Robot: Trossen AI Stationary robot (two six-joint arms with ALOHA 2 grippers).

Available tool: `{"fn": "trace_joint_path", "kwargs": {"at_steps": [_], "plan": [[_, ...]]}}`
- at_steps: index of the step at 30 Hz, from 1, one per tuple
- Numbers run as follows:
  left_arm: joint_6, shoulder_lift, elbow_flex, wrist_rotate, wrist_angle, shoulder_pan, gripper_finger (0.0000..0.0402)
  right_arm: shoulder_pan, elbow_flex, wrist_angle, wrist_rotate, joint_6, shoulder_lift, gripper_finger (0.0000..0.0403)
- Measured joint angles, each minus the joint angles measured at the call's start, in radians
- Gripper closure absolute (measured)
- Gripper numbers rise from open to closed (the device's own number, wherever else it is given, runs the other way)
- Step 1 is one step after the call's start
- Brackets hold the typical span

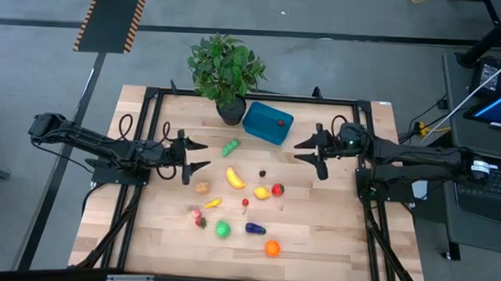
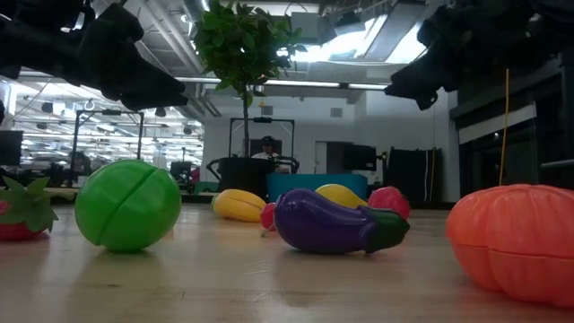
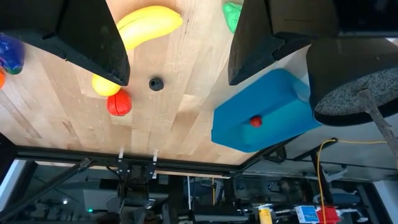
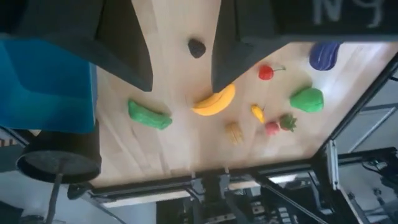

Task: Pick and placing Produce into tupperware
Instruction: Put the red strawberry into the blue container

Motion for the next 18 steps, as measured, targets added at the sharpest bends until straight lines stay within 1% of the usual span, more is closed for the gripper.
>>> {"fn": "trace_joint_path", "kwargs": {"at_steps": [6,10,13,18], "plan": [[-0.021,0.000,0.000,0.000,0.000,0.000,0.0137,0.077,0.050,-0.001,0.144,-0.030,0.103,0.0162],[-0.021,0.000,0.000,0.000,0.000,0.000,0.0137,0.106,0.079,-0.005,0.164,-0.081,0.166,0.0125],[-0.021,0.000,0.000,0.000,-0.003,0.000,0.0137,0.136,0.123,-0.061,0.164,-0.086,0.199,0.0115],[-0.020,0.000,0.000,0.000,-0.026,0.000,0.0137,0.192,0.238,-0.297,0.165,-0.071,0.251,0.0121]]}}
